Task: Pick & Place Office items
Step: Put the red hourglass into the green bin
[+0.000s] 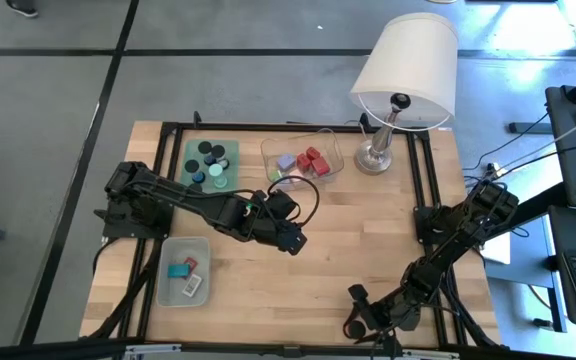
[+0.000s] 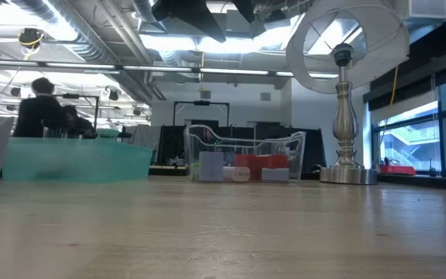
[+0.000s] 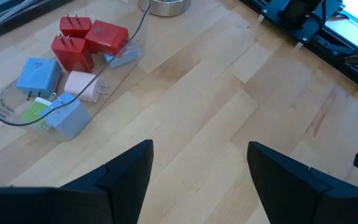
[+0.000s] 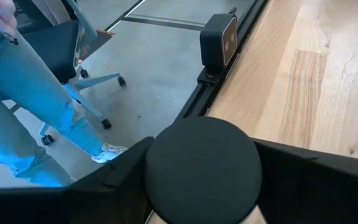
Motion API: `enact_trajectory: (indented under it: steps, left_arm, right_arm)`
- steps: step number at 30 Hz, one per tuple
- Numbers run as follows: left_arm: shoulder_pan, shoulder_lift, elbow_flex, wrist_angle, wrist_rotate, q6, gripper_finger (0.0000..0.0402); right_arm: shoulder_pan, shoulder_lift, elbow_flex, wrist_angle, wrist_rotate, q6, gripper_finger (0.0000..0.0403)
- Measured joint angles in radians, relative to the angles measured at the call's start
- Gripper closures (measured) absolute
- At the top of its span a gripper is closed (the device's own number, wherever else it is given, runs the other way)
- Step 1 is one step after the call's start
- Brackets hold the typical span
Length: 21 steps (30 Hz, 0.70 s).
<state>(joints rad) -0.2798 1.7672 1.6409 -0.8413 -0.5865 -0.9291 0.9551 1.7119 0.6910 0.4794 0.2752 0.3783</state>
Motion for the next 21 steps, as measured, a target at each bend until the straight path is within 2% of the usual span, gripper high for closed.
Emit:
enact_trajectory:
  steps: [2,12,18,21]
  left_arm:
    - [0.000,0.000,0.000,0.000,0.000,0.000,0.0145]
    - [0.000,0.000,0.000,0.000,0.002,-0.016,0.0145]
    - [-0.002,-0.004,0.000,-0.001,0.010,-0.029,0.0145]
    - [-0.003,-0.024,0.000,-0.009,0.036,-0.028,0.0145]
  right_arm:
    - [0.000,0.000,0.000,0.000,-0.003,0.006,0.0196]
    - [-0.019,-0.076,0.000,-0.035,0.002,0.136,0.0197]
    - [-0.098,-0.152,0.000,-0.148,0.023,0.106,0.0193]
    - [-0.162,-0.156,0.000,-0.159,-0.010,0.084,0.0193]
